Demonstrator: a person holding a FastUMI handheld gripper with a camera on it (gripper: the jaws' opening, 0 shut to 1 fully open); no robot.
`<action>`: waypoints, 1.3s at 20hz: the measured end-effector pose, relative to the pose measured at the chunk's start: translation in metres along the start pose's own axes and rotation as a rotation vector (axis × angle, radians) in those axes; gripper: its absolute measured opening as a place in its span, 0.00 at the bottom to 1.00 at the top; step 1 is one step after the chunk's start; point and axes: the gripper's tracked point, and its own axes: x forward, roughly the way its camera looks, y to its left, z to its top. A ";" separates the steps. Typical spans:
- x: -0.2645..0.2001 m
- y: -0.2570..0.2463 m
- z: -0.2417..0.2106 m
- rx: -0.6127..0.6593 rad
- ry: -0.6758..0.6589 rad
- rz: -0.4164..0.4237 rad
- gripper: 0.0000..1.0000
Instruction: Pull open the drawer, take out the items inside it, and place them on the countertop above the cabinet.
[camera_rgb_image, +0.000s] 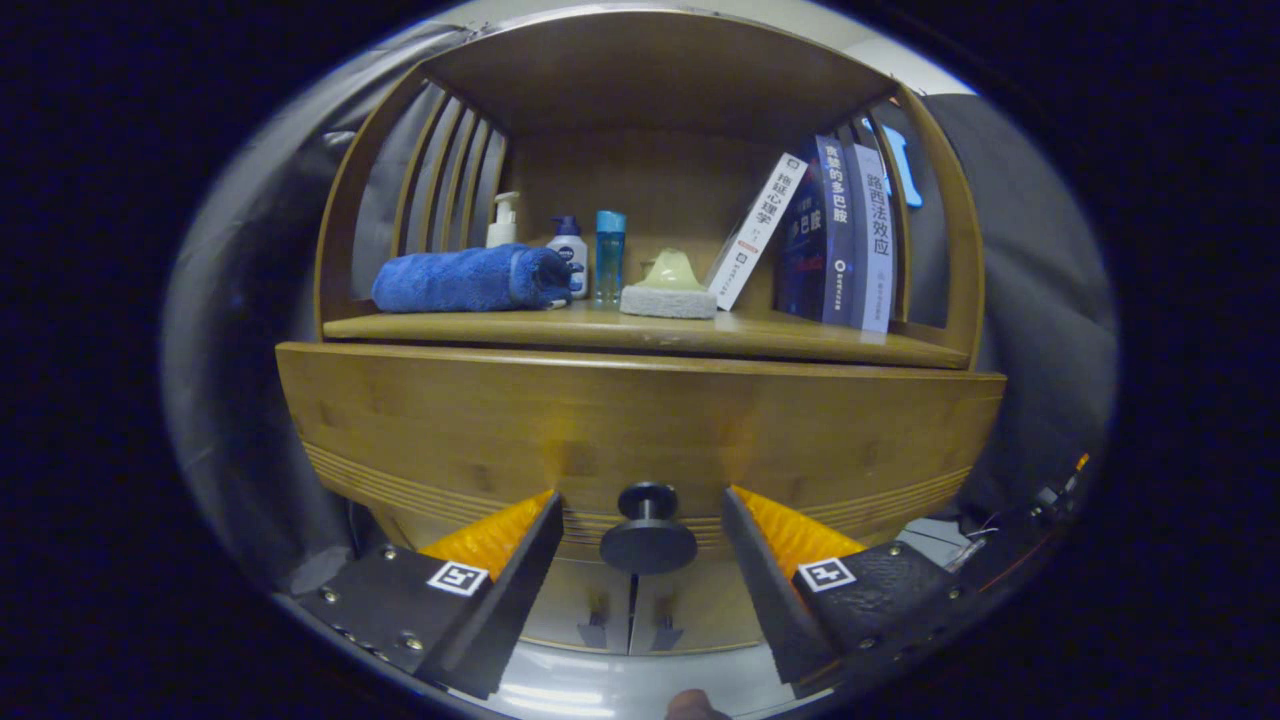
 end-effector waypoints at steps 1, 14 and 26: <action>0.002 -0.001 0.000 0.006 0.001 -0.005 0.97; 0.025 0.001 0.006 0.022 -0.019 0.002 0.97; -0.015 -0.008 0.018 0.049 0.010 -0.003 0.97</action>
